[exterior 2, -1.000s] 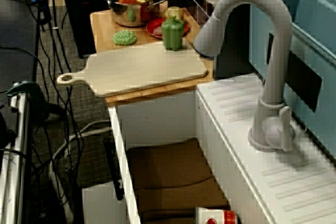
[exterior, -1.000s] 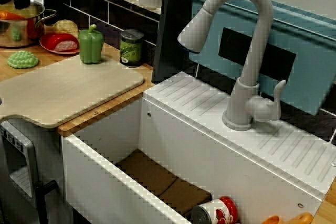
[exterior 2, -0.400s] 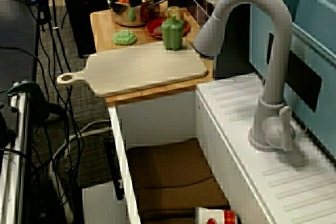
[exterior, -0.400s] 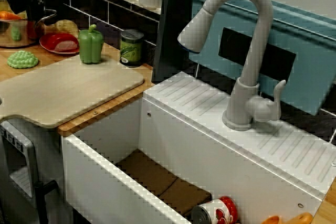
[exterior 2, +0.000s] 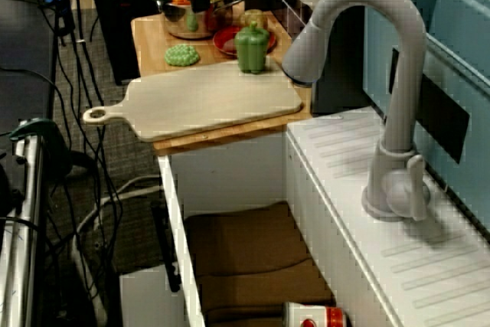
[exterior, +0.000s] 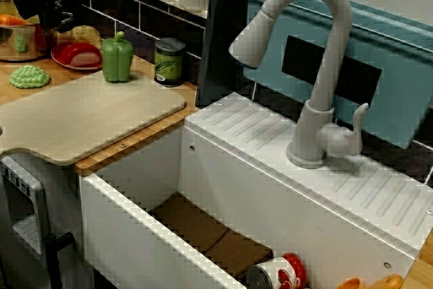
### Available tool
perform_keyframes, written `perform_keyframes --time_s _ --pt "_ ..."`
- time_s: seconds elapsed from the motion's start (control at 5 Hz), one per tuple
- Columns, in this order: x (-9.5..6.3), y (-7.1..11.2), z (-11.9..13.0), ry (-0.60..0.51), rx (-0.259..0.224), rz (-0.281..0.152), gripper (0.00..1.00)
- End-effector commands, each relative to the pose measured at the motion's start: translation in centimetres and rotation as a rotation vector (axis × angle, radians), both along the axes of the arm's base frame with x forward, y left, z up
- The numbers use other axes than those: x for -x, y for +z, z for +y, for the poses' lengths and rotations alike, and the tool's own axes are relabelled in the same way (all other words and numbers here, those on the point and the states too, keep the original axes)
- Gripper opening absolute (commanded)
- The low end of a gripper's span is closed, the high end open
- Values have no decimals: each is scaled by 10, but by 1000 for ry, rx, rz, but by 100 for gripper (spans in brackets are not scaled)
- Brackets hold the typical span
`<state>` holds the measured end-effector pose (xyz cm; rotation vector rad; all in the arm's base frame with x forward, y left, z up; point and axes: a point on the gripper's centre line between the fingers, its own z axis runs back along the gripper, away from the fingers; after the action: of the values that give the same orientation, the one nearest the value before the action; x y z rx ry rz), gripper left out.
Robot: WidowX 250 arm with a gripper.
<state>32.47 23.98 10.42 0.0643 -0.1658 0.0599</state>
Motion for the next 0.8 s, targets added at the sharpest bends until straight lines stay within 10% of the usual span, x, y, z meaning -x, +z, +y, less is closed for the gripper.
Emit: perform_keyframes --time_s 0.0,0.6 --pt "3 20 -16 -13 -53 -41 100" --pt "-17 12 -23 -8 -73 -20 100"
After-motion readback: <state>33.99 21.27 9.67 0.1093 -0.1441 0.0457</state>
